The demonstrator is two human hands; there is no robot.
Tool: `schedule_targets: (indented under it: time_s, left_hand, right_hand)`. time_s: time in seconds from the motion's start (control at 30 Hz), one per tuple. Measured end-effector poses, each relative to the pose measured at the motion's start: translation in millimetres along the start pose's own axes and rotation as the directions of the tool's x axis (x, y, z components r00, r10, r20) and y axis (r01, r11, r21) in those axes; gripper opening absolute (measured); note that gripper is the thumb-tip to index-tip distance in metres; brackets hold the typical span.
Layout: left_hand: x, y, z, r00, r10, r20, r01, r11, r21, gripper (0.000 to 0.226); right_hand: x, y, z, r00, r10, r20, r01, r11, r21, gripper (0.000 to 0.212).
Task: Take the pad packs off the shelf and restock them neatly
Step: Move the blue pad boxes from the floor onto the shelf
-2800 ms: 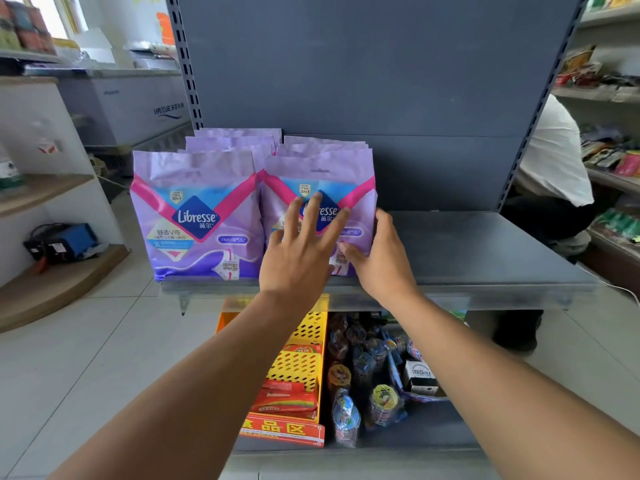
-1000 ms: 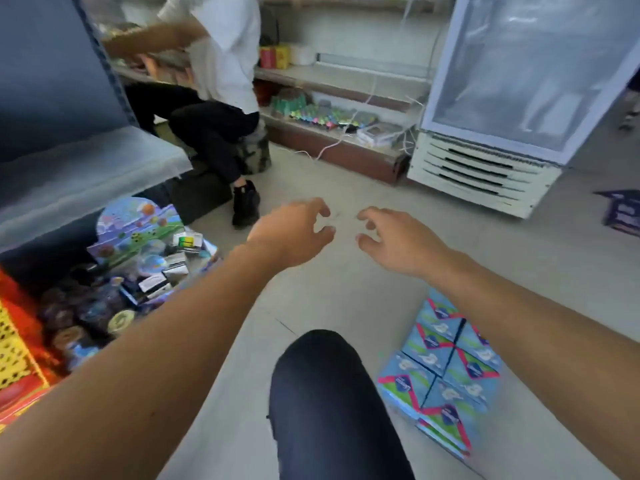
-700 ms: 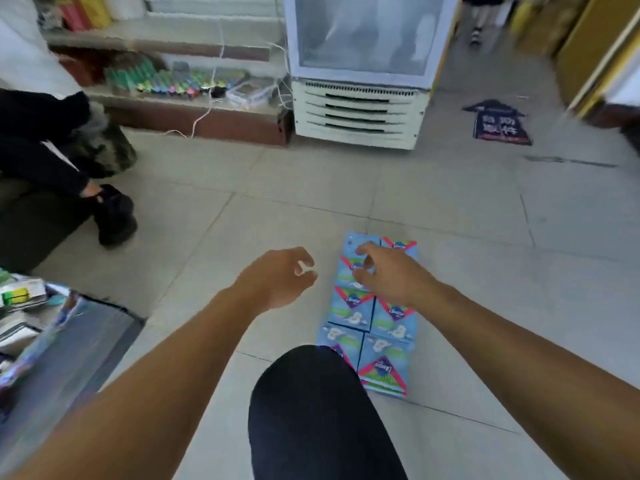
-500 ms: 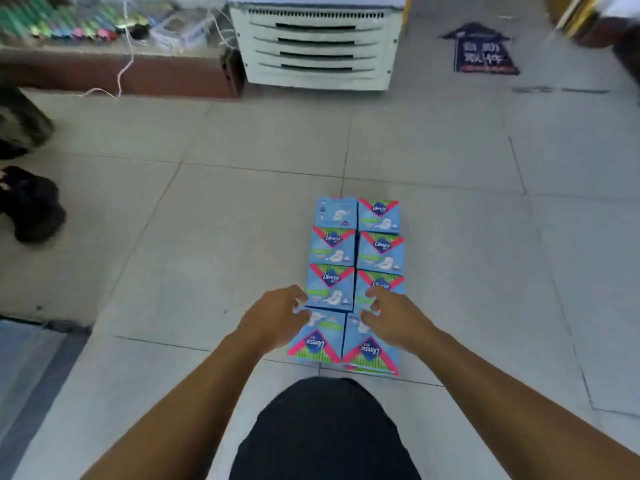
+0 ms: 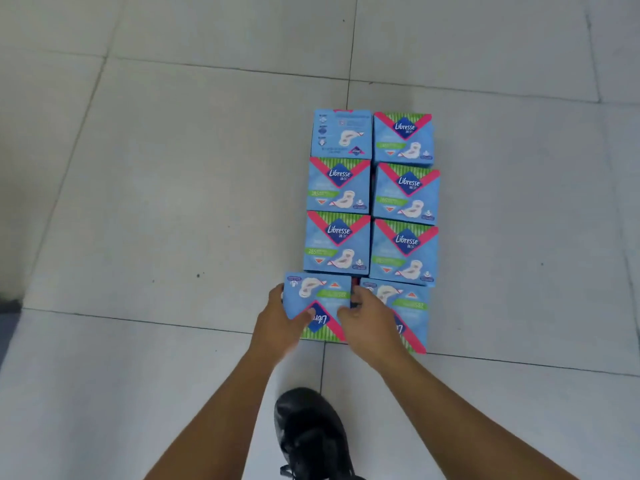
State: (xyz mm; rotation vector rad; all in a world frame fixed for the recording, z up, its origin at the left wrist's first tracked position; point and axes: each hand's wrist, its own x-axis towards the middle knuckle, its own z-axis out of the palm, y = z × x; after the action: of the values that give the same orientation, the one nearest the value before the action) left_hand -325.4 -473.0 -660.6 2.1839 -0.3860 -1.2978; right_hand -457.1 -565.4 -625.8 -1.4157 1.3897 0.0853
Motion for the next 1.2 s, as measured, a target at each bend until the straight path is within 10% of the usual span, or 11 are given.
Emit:
schedule_targets:
  time_s: [0.23,0.37,0.47,0.63,0.93,1.2]
  left_hand:
    - [-21,12,-41,1.0,0.019,-0.016,-0.023,0.956,-0.293,0.046]
    - [-54,35,-100,0.988,0.153,-0.035,-0.156,0.927,-0.342,0.048]
    - [-86,62,-161,0.968,0.241,-0.065,-0.25,0.928,-0.277,0.049]
    - [-165,99,-276,0.905,0.379,-0.195,-0.409,0.9,-0.151,0.061]
    - [-372,23,-413,0.61,0.172,-0.773,-0.597,0.741,-0.306,0.059]
    - [-519,-44,-471,0.292,0.036,-0.956,-0.753,0.625,-0.207,0.02]
  right_hand:
    - [-11,-22,5,0.996,-0.086,0.021,0.086,0.996,0.029,0.008]
    - [-22,-70,7,0.983,-0.183,0.029,0.183,0.983,0.006,0.042]
    - [-41,-132,11,0.87,-0.469,0.152,0.483,0.873,-0.067,0.071]
    - [-104,-253,36,0.604,-0.672,0.428,0.753,0.657,-0.03,0.063]
    - [-293,-384,142,0.419,-0.84,0.346,0.711,0.54,0.451,0.023]
    - [-449,-408,239,0.153,-0.893,0.423,0.906,0.298,0.3,0.022]
